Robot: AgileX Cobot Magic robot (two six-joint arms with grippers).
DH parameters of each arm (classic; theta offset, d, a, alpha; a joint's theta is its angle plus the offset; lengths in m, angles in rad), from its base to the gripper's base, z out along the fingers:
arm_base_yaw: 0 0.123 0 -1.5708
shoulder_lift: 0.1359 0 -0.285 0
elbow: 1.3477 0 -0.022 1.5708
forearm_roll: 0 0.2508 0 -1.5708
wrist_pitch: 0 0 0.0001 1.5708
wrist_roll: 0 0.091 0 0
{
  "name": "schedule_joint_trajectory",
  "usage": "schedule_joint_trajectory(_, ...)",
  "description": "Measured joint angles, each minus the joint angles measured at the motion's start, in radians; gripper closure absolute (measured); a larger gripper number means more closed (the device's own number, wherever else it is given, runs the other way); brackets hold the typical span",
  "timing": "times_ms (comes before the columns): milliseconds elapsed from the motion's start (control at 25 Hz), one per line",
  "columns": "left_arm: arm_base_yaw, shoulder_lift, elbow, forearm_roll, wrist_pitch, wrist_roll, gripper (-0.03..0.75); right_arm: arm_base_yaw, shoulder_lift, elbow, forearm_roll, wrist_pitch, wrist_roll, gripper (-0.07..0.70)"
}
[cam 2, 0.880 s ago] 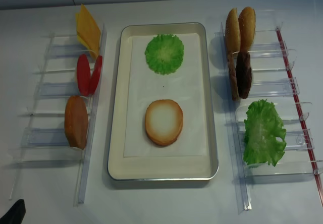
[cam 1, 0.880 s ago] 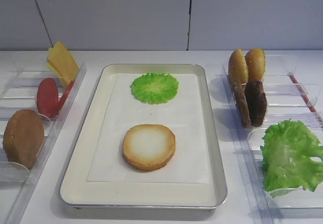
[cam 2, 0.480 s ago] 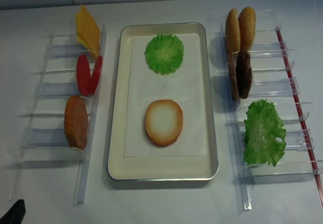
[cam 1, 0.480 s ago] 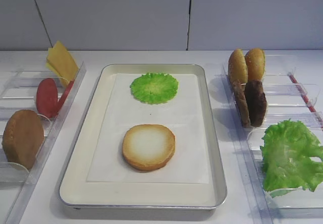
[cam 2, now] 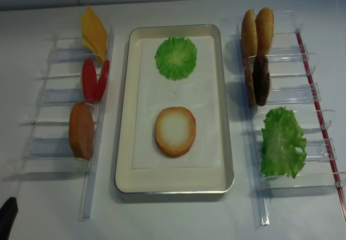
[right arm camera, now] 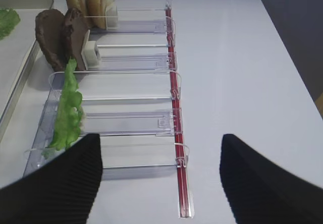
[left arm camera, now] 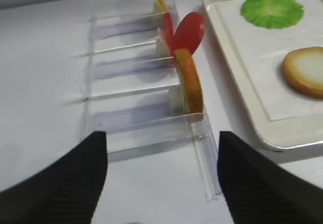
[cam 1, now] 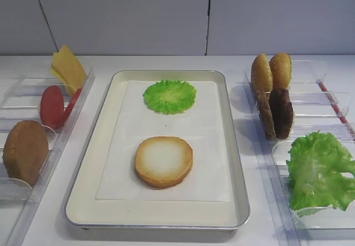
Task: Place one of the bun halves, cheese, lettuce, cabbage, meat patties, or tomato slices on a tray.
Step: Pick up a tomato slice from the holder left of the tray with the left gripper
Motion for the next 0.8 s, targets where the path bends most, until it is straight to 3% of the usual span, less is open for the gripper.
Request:
schedule_joint_trajectory(160,0.000,0.106,-0.093,-0.115,0.003,0.176,0.249,0.000,0.000,0.000,0.000,0.000,0.000,0.104)
schedule_joint_trajectory(400,0.000,0.382,-0.296,-0.190,-0.025,0.239,0.249,0.000,0.000,0.000,0.000,0.000,0.000,0.104)
schedule_joint_trajectory(520,0.000,0.533,-0.375,-0.339,-0.013,0.337,0.249,0.000,0.000,0.000,0.000,0.000,0.000,0.104)
schedule_joint_trajectory(680,0.000,0.704,-0.414,-0.524,-0.011,0.442,0.249,0.000,0.000,0.000,0.000,0.000,0.000,0.104)
schedule_joint_trajectory(800,-0.038,0.801,-0.428,-0.545,-0.023,0.470,0.250,0.000,0.000,0.000,0.000,0.000,0.000,0.104)
